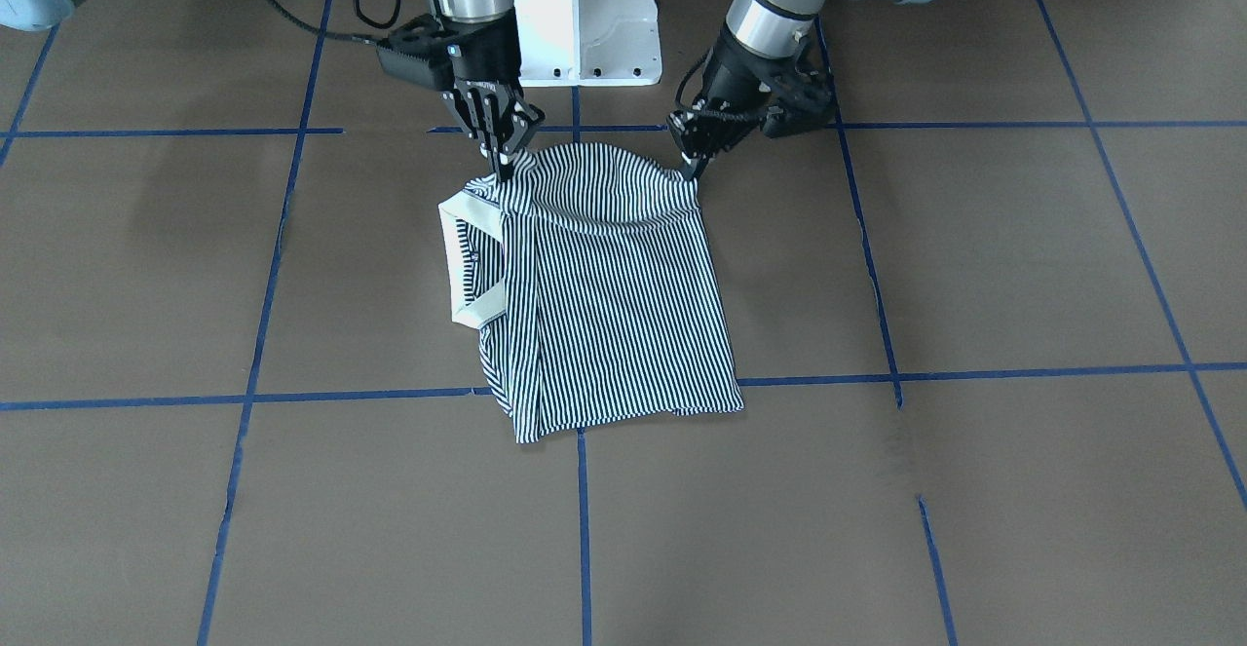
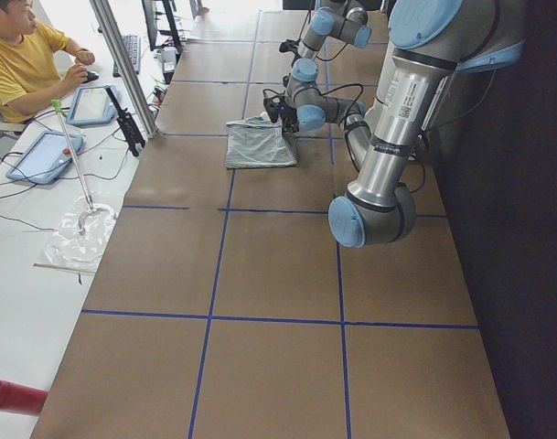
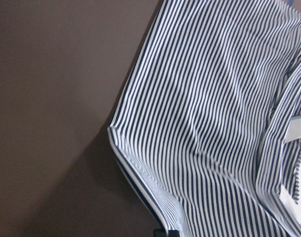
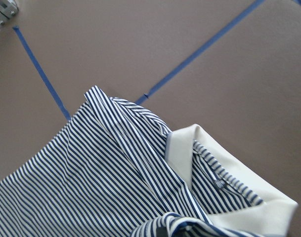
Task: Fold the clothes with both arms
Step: 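Grasp the near edge with both grippers and fold it away from the robot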
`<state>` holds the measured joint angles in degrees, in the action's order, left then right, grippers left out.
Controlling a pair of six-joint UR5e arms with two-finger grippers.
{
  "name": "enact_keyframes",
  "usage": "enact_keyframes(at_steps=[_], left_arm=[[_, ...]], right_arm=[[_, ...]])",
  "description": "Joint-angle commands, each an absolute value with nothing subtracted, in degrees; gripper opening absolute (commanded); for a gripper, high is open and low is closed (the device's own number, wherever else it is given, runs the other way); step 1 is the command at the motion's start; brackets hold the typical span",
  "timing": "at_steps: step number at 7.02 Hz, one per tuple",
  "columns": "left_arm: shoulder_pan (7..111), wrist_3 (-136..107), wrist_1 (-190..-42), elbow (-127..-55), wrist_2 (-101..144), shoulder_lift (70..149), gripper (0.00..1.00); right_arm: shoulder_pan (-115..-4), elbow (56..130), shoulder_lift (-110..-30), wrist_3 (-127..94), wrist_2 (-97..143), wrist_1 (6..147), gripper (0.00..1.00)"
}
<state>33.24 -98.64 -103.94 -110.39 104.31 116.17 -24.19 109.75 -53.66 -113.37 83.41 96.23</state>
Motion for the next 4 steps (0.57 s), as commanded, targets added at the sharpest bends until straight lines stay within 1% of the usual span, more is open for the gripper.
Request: enact_keyframes(at_steps=[1, 2, 3, 4], left_arm=[[40.14, -90.73, -107.37, -100.76, 104.85, 119.35, 0.0], [40.95, -90.44, -111.93, -96.2, 104.77, 119.79, 0.0], [41.22, -90.44, -118.85, -87.1, 104.42, 122.32, 0.0], [42.96, -86.0, -127.18, -75.88, 101.46, 126.35, 0.33]], right_arm=[[-32.06, 90.54, -47.14, -110.65, 88.5, 82.6, 0.0], [-33.21, 81.57, -42.76, -110.39, 89.55, 78.96, 0.11], [-35.66, 73.56, -39.67, -110.13, 93.3, 73.79, 0.43], [-37.6, 65.65, -38.94, -106.3, 95.51, 64.6, 0.99]])
